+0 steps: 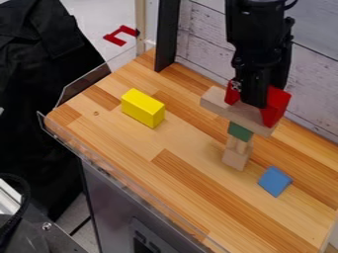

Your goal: Take the red arch off of the yellow rectangular block and put it on top of the rectangular block

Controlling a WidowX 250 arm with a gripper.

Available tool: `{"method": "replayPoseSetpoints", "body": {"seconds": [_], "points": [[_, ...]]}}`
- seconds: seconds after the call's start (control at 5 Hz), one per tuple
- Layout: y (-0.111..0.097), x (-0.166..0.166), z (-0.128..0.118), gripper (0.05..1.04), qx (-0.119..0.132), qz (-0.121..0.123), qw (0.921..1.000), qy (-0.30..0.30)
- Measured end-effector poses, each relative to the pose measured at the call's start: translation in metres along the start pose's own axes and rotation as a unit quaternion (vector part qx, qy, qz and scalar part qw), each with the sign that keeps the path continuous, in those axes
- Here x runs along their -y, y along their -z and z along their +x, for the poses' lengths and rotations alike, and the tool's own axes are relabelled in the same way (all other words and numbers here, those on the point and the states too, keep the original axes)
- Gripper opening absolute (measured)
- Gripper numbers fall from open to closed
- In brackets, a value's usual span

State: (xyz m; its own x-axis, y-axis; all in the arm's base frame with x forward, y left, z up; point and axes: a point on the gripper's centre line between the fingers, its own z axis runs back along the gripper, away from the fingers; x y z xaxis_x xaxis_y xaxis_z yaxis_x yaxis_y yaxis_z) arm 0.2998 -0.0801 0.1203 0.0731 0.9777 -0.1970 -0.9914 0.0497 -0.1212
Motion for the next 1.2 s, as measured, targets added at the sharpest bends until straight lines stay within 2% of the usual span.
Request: {"method": "replayPoseSetpoints", "body": {"seconds": [0.2,0.4,0.8,1.0,1.2], "points": [[-0.001,-0.002,-0.001,0.911,-0.005,0.007,0.9999,0.007],[-0.004,0.002,-0.001,1.004,-0.005,0.001,0.9999,0.012],[-0.016,0.013,0.007,1.001,-0.002,-0.004,0.9995,0.031],[-0.033,0.025,0.025,1.001,0.015,-0.010,0.9987,0.048],[-0.043,0.022,0.050,1.001,0.018,0.006,0.9973,0.071]]}}
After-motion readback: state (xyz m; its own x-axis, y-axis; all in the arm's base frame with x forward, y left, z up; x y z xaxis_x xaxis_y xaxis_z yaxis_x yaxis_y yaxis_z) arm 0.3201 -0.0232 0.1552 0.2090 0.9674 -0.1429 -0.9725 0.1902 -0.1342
